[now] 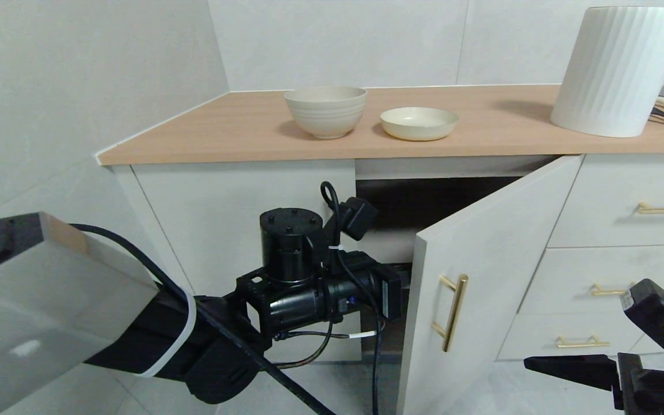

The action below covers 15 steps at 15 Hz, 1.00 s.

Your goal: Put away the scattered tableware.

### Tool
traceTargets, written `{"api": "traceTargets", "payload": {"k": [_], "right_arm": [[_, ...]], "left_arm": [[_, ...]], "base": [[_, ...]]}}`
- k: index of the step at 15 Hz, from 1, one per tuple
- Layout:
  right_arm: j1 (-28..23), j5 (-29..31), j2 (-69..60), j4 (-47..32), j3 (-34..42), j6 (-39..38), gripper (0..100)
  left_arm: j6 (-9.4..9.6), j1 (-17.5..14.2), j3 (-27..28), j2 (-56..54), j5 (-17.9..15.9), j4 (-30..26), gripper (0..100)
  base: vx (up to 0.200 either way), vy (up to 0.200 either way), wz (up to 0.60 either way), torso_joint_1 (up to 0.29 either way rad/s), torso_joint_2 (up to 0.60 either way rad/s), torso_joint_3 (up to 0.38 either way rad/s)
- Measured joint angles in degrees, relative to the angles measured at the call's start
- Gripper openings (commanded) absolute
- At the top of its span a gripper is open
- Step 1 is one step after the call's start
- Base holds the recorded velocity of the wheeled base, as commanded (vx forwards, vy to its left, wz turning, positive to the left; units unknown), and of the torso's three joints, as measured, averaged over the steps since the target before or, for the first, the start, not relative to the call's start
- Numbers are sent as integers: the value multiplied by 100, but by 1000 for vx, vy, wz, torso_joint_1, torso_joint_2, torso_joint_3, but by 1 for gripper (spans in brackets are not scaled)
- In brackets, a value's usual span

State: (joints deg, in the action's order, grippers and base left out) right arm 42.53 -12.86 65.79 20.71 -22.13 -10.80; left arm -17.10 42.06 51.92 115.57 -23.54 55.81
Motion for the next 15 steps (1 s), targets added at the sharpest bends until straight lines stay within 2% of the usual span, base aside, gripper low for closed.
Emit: {"api": "traceTargets", "payload": {"k": [6, 9, 13, 15], "right_arm": [[7, 0, -28, 2, 7, 5, 100], [5, 4, -41, 0, 9, 5, 100], [7, 2, -66, 0, 9, 10, 100], [18, 6, -94, 0, 9, 10, 100]], "left_arm": [[2, 2, 382, 229, 171, -260, 0], [0, 28, 590, 262, 217, -539, 0], [2, 80, 933, 354, 241, -707, 0], [0, 63, 1075, 456, 360, -725, 0]], "base": [[0, 0, 0, 0, 0, 0], [-200, 0, 0, 2, 1, 1], [0, 0, 0, 0, 0, 0], [0, 0, 0, 0, 0, 0]]}}
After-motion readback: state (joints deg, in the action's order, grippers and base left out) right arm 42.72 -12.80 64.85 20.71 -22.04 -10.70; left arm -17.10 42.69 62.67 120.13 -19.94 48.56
